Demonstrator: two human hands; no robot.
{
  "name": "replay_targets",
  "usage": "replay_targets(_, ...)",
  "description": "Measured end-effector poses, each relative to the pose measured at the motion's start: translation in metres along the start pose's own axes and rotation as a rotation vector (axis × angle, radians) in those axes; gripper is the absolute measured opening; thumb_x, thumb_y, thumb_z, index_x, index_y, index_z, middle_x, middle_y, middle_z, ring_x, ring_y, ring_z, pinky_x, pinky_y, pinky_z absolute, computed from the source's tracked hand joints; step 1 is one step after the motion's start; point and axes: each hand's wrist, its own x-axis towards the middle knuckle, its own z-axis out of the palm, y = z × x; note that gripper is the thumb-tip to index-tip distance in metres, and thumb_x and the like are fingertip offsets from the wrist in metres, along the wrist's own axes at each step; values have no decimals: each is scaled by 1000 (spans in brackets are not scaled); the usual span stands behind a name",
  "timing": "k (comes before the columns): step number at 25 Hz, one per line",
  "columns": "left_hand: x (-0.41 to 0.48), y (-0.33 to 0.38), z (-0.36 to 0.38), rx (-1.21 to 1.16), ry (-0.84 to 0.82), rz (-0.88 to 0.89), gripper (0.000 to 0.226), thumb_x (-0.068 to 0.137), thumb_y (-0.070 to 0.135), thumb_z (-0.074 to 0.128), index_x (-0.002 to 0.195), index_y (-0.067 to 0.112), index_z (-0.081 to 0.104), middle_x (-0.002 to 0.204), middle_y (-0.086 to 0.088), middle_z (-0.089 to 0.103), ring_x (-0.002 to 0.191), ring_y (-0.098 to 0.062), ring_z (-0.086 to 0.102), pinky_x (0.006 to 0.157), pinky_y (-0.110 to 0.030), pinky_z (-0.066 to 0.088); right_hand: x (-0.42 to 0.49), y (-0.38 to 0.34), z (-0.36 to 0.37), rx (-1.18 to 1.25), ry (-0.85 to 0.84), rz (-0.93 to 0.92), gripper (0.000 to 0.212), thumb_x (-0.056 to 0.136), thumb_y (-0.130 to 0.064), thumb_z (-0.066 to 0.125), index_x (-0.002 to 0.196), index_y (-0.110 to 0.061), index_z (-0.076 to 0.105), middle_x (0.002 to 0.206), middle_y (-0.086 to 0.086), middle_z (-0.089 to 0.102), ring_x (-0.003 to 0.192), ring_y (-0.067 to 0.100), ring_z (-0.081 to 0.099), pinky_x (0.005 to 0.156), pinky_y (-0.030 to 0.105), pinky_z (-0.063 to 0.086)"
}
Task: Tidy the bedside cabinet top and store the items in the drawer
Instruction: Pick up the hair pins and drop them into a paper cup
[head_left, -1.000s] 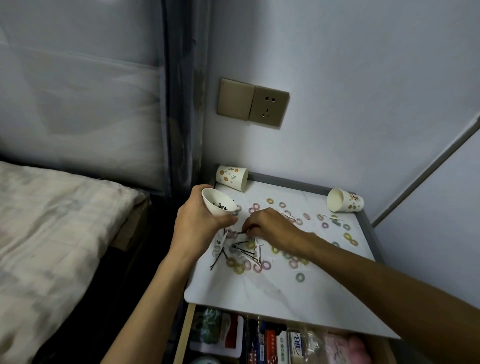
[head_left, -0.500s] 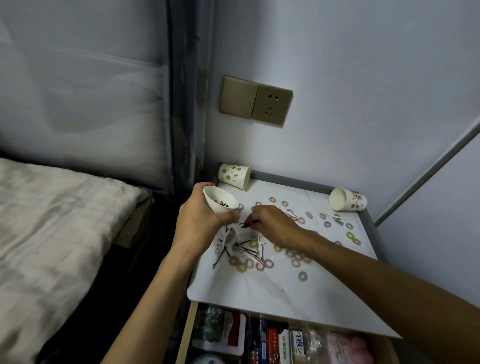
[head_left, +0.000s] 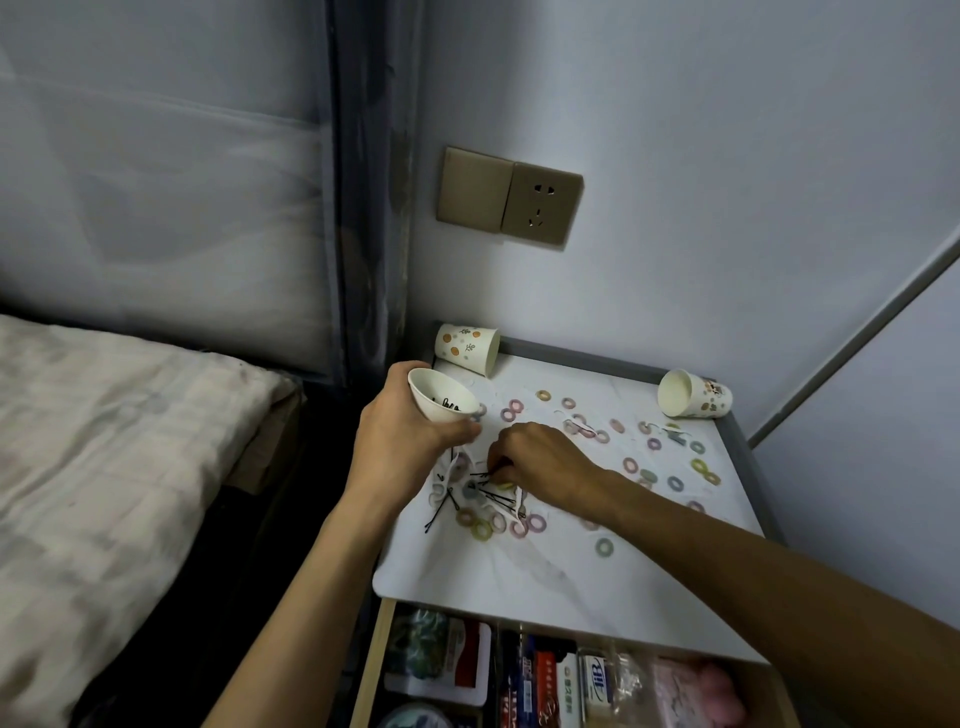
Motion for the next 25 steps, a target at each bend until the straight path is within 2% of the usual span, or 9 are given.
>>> replay_targets(4,-1,0,-1,1,-3,1,65,58,28,90,111,30,53,92,16,61,83,2,58,55,-9,41,1,2,4,-105,-2,-34,18,92,-26,63,104,-17,73,103,2,68,95,20,63,73,28,46)
replay_targets(6,-2,0,-3,1,-8,2,64,58,29,90,111,31,53,92,17,61,82,2,58,55,-10,41,0,6,4,-47,31,38,16,92,-27,62,101,-17,72,100,2,70,93,20,64,69,25,42)
replay_targets(9,-2,0,-4,-3,-8,-5,64,58,29,91,109,33,52,90,17,61,81,4,58,54,-8,42,-1,16,-4,421,197,271,4,91,-20,65,90,-19,68,86,-5,70,83,10,67,71,25,47)
replay_targets(12,-2,2,-3,5,-10,-5,62,58,28,90,108,32,53,89,18,60,80,5,56,54,-8,41,-1,21,-20,736,372,350,6,91,-12,63,87,-14,67,77,-4,74,75,3,70,76,23,53)
replay_targets(14,-2,2,-2,17,-16,-8,63,59,27,90,109,32,53,91,18,60,82,2,57,55,-10,39,-1,18,-33,795,420,319,11,92,-9,63,93,-14,72,74,-1,74,64,2,67,68,19,52)
replay_targets(17,-4,0,1,35,-25,-19,63,59,26,90,110,32,53,92,17,60,82,0,58,57,-13,39,-1,9,-58,709,409,214,19,92,-10,63,107,-15,75,75,-6,72,57,-1,60,59,15,49)
replay_targets(19,-5,0,3,56,-38,-21,64,59,26,89,111,32,54,92,16,62,83,0,58,59,-16,40,0,-2,-81,609,346,85,20,91,-13,65,107,-18,76,78,-11,71,62,-2,60,62,14,49)
replay_targets(22,-6,2,8,101,-78,2,66,59,25,88,115,30,54,93,12,64,83,-3,60,60,-19,41,6,-26,-105,415,192,-126,18,87,-12,70,102,-17,77,87,-7,71,78,3,64,71,19,51)
replay_targets(25,-9,4,11,107,-102,28,64,60,25,86,115,33,53,91,11,66,76,0,62,56,-15,42,9,-44,-109,319,79,-268,19,83,-10,73,102,-14,77,89,-11,68,77,-9,60,68,4,41)
